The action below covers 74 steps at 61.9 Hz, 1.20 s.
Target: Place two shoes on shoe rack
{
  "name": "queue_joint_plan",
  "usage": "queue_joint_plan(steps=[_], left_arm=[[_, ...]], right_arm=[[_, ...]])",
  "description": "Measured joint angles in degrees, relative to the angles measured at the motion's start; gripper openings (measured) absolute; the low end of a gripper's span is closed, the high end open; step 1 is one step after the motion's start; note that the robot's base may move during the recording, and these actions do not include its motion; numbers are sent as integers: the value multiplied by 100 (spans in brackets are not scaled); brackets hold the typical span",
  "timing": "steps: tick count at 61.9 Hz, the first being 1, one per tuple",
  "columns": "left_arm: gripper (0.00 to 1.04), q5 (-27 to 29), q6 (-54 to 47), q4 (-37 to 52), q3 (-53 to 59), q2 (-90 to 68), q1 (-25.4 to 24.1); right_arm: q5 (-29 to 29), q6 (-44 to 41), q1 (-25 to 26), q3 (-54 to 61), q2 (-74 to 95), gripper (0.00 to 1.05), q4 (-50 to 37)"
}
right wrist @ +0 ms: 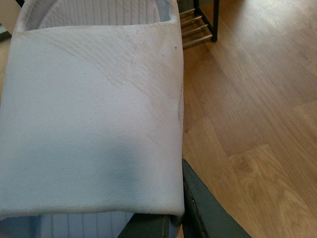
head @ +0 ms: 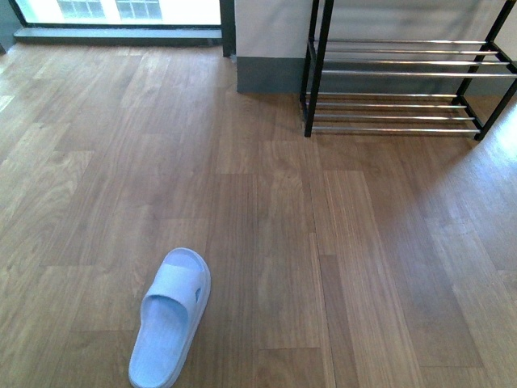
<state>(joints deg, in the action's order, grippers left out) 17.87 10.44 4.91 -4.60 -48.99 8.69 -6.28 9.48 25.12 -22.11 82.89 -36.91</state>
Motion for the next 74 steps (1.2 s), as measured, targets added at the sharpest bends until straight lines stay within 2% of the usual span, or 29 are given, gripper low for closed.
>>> queue_joint_plan(steps=[9,13,20,30,44,65,74], left_arm=[[95,72,-212,3375,-308,-4457,-7],[95,151,-332,4122,-562,-5790,15],[95,153,-490,4675,-1027,-7381,90],[95,153,-826,4697,-1777,-8885,280],[95,136,-1054,4107,-3106,-9779,575],[95,-330,-326,3080,-4594,-10452,925],[95,28,-4,2225,-5477,-10747,1023]], right_arm=[[0,0,0,0,0,1,0],[2,0,0,0,0,1,0],[2,0,0,0,0,1,0],[0,-2,0,0,0,1,0],[0,-2,0,0,0,1,0],[0,0,0,0,0,1,0],[0,0,0,0,0,1,0]])
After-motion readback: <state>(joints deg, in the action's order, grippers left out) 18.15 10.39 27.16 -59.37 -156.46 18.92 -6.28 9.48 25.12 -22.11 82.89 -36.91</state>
